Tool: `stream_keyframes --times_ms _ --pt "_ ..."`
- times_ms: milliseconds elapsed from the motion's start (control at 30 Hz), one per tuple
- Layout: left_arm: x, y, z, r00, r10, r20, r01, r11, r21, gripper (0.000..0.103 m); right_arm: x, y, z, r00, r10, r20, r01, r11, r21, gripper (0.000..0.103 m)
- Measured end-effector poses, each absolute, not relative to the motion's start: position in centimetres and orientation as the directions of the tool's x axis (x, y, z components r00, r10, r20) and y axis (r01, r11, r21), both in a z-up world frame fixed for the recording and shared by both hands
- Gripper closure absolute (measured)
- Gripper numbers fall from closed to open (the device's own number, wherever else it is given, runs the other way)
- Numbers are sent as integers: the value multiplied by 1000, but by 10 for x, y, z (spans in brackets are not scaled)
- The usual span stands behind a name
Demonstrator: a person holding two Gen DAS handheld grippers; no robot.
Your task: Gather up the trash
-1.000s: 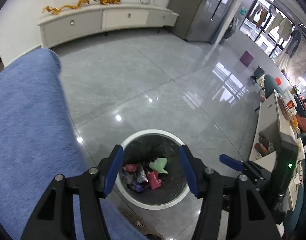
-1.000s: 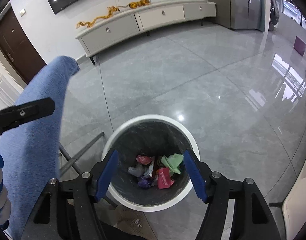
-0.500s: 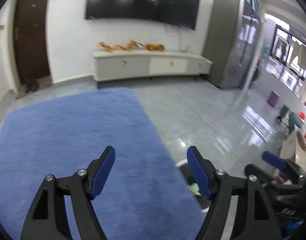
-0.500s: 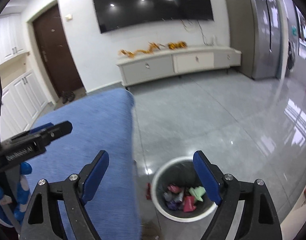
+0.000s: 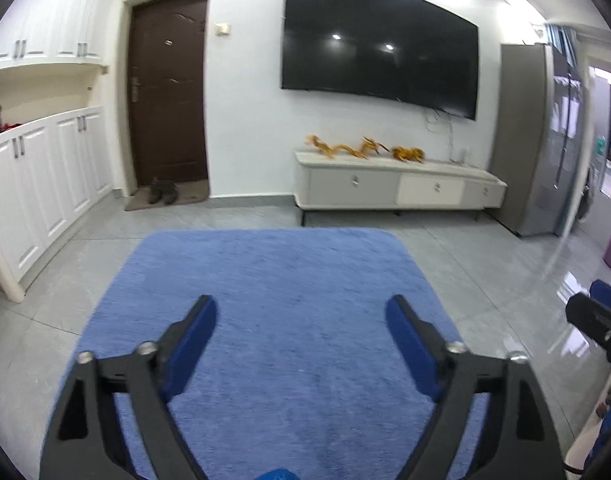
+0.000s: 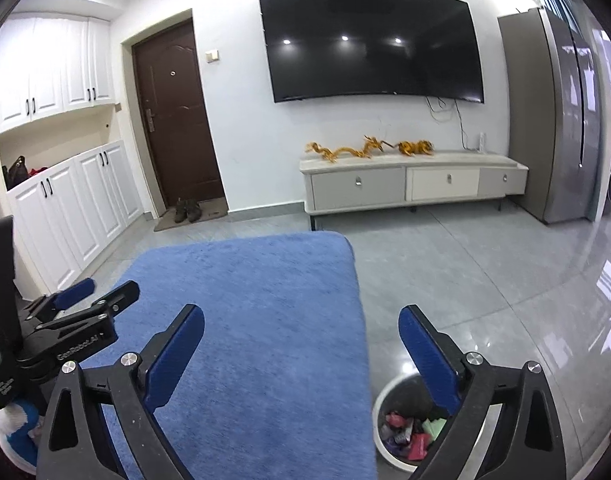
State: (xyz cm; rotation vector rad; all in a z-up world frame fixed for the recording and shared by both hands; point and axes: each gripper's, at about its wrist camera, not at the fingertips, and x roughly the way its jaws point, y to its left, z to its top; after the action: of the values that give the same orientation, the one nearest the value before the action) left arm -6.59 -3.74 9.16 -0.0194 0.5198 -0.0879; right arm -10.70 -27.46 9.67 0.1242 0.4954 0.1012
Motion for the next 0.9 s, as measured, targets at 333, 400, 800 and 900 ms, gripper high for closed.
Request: stream_keyframes --times_ms 333,400,800,900 --pt "-71 -29 82 870 -13 -493 16 1000 2 0 -94 -246 68 860 74 -505 -42 996 75 0" --pt "-70 -32 79 867 -21 -498 26 1000 2 0 -90 -248 61 853 66 -518 -30 997 77 0" --pt "-53 -55 65 859 -30 -511 60 997 42 0 -81 -257 47 841 6 -540 44 996 79 0" --pt "-48 -56 65 857 -31 -514 63 997 44 0 -78 -256 48 843 0 -538 47 996 74 0"
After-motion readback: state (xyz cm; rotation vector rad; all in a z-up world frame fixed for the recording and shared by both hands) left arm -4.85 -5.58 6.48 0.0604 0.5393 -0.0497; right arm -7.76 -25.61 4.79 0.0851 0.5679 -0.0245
